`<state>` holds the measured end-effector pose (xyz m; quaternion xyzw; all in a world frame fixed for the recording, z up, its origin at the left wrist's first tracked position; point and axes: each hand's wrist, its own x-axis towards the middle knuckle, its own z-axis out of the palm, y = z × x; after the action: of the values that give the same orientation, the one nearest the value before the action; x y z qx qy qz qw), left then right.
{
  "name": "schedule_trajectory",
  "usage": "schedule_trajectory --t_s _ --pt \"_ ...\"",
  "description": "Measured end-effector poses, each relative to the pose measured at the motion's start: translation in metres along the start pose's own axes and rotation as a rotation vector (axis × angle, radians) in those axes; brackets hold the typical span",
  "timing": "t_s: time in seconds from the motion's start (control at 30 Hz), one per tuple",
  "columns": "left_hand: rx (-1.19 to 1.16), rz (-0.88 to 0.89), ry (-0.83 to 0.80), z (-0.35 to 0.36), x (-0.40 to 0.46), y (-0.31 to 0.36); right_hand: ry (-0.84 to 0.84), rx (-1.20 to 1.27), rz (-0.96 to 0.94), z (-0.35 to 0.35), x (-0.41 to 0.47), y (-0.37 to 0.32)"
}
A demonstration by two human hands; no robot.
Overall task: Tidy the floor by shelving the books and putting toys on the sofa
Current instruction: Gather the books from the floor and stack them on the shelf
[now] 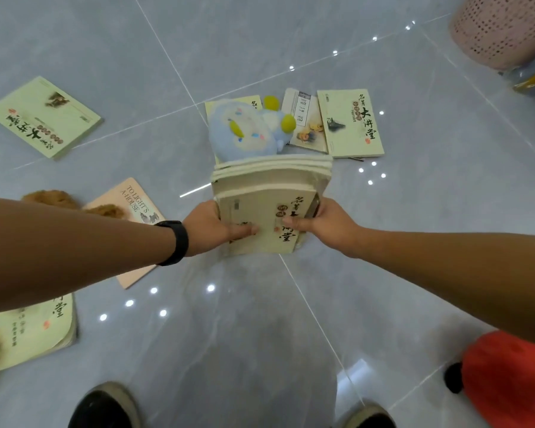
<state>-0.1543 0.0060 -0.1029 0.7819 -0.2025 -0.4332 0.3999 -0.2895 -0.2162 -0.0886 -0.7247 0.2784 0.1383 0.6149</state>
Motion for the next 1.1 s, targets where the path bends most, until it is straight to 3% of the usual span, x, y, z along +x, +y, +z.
schedule_trajectory --t_s 0.1,0.27,0.4,0.47,0.6,0.87,0.97,1.1 --pt "-0.059 -0.021 0.098 0.002 0.002 0.018 0.091 0.114 0.068 0.011 0.004 -0.001" --pt "-0.259 -0.352 -0.035 0.025 -0.049 0.013 0.148 0.311 0.388 0.076 -0.048 0.037" --pt "-0.169 -0.54 -0.101 0.042 -0.146 -0.004 0.055 0.317 0.576 0.121 -0.139 0.051" --pt "-0.141 -0.576 -0.164 0.043 -0.186 0.018 0.004 0.36 0.642 0.119 -0.191 0.04" --pt "-0.163 -0.617 -0.271 0.042 -0.257 0.108 -0.009 0.428 0.733 0.087 -0.295 -0.03" --pt "-0.288 -0.528 -0.18 0.01 -0.392 0.391 0.341 0.461 0.648 -0.012 -0.492 -0.283" --pt "-0.249 -0.392 -0.336 -0.012 -0.436 0.468 0.544 0.541 0.616 -0.022 -0.567 -0.365" --pt "-0.084 -0.245 -0.587 -0.043 -0.488 0.526 0.681 0.67 0.557 0.003 -0.651 -0.423"
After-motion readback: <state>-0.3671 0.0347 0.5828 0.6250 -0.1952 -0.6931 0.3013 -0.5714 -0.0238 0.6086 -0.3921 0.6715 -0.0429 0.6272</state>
